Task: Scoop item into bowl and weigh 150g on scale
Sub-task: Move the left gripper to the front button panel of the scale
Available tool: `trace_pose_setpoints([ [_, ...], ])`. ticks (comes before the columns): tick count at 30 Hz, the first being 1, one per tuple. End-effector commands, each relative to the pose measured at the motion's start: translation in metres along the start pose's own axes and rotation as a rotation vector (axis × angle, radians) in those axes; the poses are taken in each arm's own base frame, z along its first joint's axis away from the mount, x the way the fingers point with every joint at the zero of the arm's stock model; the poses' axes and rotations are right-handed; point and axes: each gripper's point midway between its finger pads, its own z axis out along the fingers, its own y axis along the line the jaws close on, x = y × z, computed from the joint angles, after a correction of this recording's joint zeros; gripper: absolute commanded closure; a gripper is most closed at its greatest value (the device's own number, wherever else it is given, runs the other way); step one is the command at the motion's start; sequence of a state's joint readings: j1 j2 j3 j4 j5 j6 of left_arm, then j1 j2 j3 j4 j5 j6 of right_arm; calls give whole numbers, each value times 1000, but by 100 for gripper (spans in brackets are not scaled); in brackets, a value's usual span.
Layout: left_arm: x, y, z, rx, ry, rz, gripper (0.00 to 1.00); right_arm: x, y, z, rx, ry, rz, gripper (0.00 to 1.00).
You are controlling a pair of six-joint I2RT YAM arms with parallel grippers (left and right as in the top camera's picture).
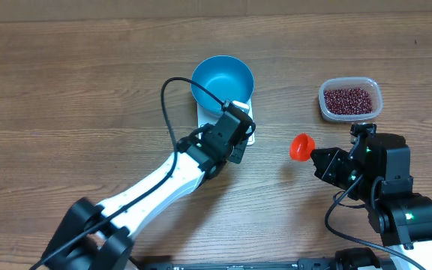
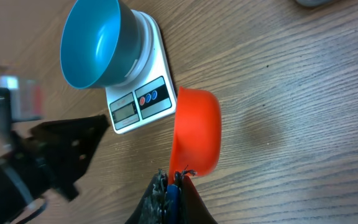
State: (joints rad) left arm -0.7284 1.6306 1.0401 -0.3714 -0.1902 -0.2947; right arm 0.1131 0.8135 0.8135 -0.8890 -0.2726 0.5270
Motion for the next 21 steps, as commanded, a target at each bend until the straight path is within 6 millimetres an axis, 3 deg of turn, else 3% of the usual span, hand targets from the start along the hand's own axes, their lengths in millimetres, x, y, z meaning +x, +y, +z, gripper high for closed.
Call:
trace_pose_setpoints([
  [1,11,1,15,-13,36,17,96,-11,10,-9,-21,-44,-22,96],
  [10,-3,-3,19,2,-22,68,96,-11,10,-9,-21,-45,-22,96],
  [21,11,-2,36,-12,23,89,96,-11,10,-9,-21,-45,-22,96],
])
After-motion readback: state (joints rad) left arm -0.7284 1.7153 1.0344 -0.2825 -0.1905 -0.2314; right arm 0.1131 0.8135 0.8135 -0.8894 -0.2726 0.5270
